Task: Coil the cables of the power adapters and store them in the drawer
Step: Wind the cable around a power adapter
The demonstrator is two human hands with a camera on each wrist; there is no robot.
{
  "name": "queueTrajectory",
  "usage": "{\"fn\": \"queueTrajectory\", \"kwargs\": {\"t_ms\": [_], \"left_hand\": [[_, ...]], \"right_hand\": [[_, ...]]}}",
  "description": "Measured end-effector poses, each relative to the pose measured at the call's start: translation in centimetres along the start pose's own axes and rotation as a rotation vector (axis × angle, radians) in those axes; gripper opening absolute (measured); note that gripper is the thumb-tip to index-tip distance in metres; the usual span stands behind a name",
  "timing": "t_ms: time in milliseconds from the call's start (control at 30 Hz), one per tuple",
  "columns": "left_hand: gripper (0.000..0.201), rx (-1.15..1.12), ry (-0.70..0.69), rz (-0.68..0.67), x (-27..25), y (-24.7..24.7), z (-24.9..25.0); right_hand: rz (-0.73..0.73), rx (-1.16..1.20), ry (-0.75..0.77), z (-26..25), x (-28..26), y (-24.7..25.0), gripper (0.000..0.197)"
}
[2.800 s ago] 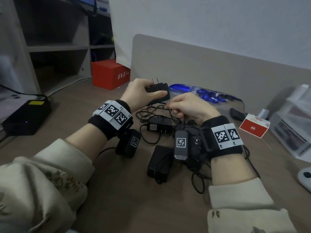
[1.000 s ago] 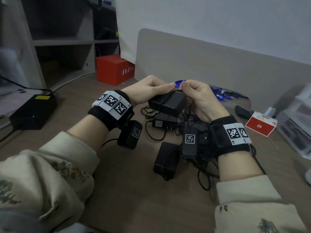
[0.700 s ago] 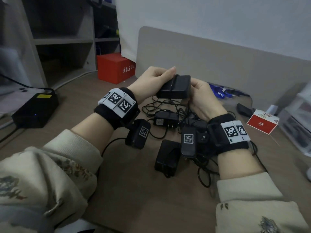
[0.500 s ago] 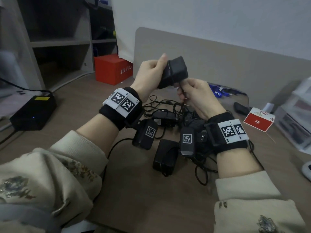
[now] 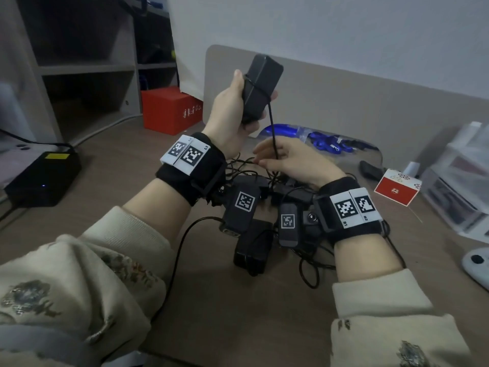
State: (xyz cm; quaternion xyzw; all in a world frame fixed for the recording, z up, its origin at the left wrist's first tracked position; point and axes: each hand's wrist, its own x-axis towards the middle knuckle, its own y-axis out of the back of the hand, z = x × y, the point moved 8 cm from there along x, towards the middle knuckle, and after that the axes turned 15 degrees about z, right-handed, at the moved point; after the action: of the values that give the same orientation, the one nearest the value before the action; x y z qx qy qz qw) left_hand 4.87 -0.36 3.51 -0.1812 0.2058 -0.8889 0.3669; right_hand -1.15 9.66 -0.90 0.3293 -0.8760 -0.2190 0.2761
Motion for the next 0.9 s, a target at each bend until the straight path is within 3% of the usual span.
{"fn": "queueTrajectory", "kwargs": {"t_ms": [133,233,300,433,567,700,900], "left_hand": [[0.050,0.149,-0.087,0.054,0.6,0.7,0.5],[0.040,0.223,-0.106,0.156,1.3,1.8,0.2],[0.035,0.256,-0.123,0.220,1.8,2.8,0.0],[0.031,0.366,-0.102,0.326,3.4,5.5,-1.3],[0.032,0.369,-0.032,0.465,4.7,8.5,-2.0],[0.033,0.328,0.010,0.535,5.5,10.2,-2.3],[0.032,0.329,-0.056,0.506,5.7,9.2,-1.7]], "right_hand": [[0.076,-0.242,-0.080,2.0,0.0,1.5,0.005],[0.150,-0.301,-0.167,3.6,0.2,2.8,0.034],[0.201,-0.206,-0.214,4.0,0.0,3.4,0.043],[0.261,-0.019,-0.228,3.9,-0.2,4.2,0.032],[0.442,0.023,-0.254,4.7,-0.1,6.3,0.003],[0.586,-0.086,-0.257,5.5,-0.1,8.0,0.026],[0.691,-0.227,-0.224,5.1,0.3,8.7,0.035]]}}
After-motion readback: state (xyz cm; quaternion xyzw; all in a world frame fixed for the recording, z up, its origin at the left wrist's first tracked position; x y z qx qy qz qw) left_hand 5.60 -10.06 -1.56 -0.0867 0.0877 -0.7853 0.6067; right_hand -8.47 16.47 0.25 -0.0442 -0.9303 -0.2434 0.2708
